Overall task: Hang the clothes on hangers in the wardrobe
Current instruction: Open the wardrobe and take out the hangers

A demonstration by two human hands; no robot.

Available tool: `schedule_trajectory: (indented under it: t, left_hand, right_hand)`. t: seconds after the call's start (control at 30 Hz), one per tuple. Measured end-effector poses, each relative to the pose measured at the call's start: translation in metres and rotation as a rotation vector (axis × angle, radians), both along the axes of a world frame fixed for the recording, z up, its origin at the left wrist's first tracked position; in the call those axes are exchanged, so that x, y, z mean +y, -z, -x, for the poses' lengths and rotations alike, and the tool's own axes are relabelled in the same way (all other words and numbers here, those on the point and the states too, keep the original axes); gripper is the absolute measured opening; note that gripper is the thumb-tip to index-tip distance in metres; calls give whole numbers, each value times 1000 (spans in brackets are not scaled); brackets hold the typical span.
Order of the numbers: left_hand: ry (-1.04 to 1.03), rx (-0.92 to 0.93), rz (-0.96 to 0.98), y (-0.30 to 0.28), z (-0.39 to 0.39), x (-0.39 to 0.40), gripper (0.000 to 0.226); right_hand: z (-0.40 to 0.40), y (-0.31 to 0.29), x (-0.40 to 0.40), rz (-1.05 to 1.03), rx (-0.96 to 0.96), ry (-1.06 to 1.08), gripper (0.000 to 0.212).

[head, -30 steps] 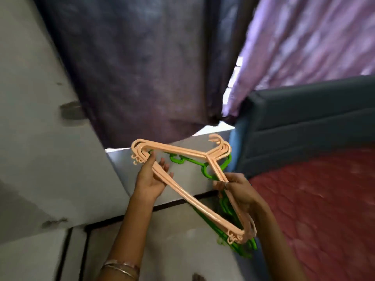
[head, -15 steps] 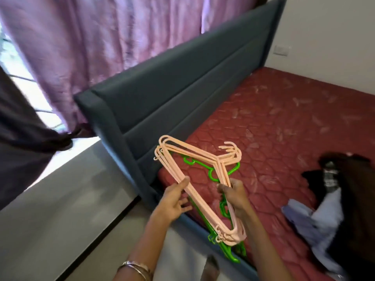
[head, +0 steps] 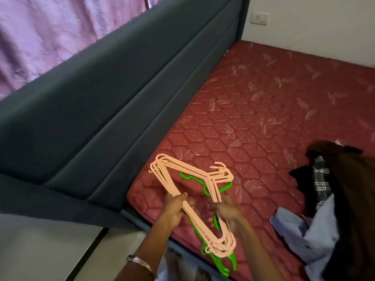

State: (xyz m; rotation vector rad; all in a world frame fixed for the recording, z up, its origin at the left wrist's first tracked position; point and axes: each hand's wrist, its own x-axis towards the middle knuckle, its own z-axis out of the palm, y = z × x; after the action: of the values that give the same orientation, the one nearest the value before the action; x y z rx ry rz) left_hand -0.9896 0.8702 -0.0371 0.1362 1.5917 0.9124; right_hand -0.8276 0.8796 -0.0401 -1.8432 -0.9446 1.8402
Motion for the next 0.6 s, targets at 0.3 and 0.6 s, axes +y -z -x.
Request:
schedule_trajectory:
  t: [0.3, 0.6]
  left_hand:
    - [342, 173, 67, 70, 66, 146, 13]
    - [403, 336, 118, 162, 140, 285, 22]
  right_hand:
    - [30, 86, 158, -135, -208, 345, 23]
    - [94, 196, 364, -185, -72, 577, 22]
